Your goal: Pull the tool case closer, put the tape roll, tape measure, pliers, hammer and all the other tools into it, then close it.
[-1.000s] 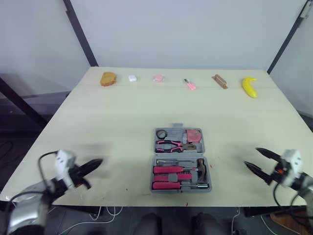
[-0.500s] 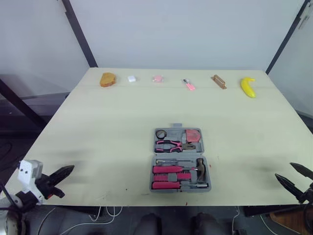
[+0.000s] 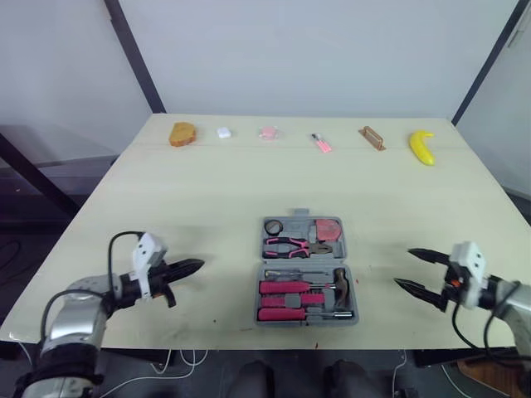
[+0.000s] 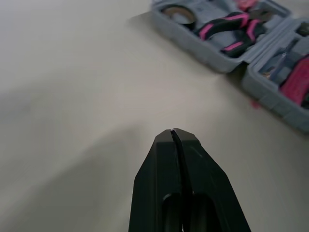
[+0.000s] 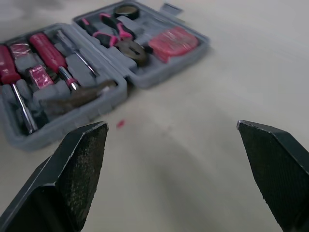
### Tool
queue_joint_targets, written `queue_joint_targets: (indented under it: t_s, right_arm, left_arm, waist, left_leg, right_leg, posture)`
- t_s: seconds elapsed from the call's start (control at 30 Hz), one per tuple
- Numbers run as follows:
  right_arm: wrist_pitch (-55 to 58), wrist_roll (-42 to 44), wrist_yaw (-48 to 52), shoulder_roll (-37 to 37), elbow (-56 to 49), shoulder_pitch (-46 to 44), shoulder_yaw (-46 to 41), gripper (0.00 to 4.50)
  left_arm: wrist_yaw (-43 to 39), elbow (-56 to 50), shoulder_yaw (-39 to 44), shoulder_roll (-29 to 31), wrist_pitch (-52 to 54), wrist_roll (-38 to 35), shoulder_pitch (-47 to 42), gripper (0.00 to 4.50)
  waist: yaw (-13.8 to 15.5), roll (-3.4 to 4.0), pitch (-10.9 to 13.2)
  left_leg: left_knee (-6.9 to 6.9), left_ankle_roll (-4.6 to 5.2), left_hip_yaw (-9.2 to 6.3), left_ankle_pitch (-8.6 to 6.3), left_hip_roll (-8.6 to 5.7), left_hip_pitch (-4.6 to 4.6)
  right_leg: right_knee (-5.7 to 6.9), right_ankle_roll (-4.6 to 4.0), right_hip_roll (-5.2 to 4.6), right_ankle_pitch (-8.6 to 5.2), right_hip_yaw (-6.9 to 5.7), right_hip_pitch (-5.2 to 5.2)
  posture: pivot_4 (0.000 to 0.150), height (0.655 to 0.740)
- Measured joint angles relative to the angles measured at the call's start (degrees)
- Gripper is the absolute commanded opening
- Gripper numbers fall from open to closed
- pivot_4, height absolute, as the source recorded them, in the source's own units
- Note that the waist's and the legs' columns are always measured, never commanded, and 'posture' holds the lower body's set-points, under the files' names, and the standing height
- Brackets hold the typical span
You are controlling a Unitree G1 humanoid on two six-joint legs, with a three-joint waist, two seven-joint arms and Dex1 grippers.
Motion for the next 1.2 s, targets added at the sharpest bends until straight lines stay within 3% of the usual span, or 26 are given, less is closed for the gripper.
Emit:
queue_joint_targets:
  t_s: [0.1,0.33,0.43,1.2]
  right_arm:
    - [0.45,-2.3,-0.89,1.81,0.35,-4.01,3.9,4.5]
    - [-0.85,-8.78,-1.67,3.44,8.01,-11.8,10.11,1.67]
    - [-2.77,-11.39,-1.6,5.1,9.53,-13.33,13.46,0.05]
    - [-7.9,-16.0,-2.29,9.56,16.7,-16.98,16.93,0.05]
  left_arm:
    - [-0.17,2.83,-2.93,-2.0,-1.11,1.56,-4.59,0.03]
    - [-3.59,11.49,-8.47,-4.84,-4.5,5.93,-11.08,0.0]
    - [-5.16,13.6,-11.57,-6.1,-6.39,8.24,-12.97,0.0]
    - [-7.4,18.25,-13.44,-10.73,-9.75,10.81,-15.57,0.0]
  waist:
    - [0.02,0.0,0.0]
    - [-0.05,0.0,0.01]
    - [-0.06,0.0,0.01]
    - [-0.32,0.0,0.01]
  left_leg:
    - [0.07,0.0,0.0,0.0,0.0,-0.06]
    - [0.11,0.0,0.04,0.0,0.0,-0.1]
    - [0.11,0.0,0.01,0.0,0.02,-0.12]
    - [0.12,0.0,-0.01,0.0,0.03,-0.11]
  right_leg:
    - [0.01,0.0,0.05,0.0,-0.03,0.0]
    - [-0.01,0.0,0.06,0.0,-0.02,-0.02]
    - [0.01,-0.01,0.12,0.0,-0.03,-0.03]
    - [0.06,-0.01,0.12,0.0,0.0,-0.07]
  posture:
    - [0.15,0.74]
    - [0.15,0.74]
    - [0.15,0.74]
    - [0.15,0.74]
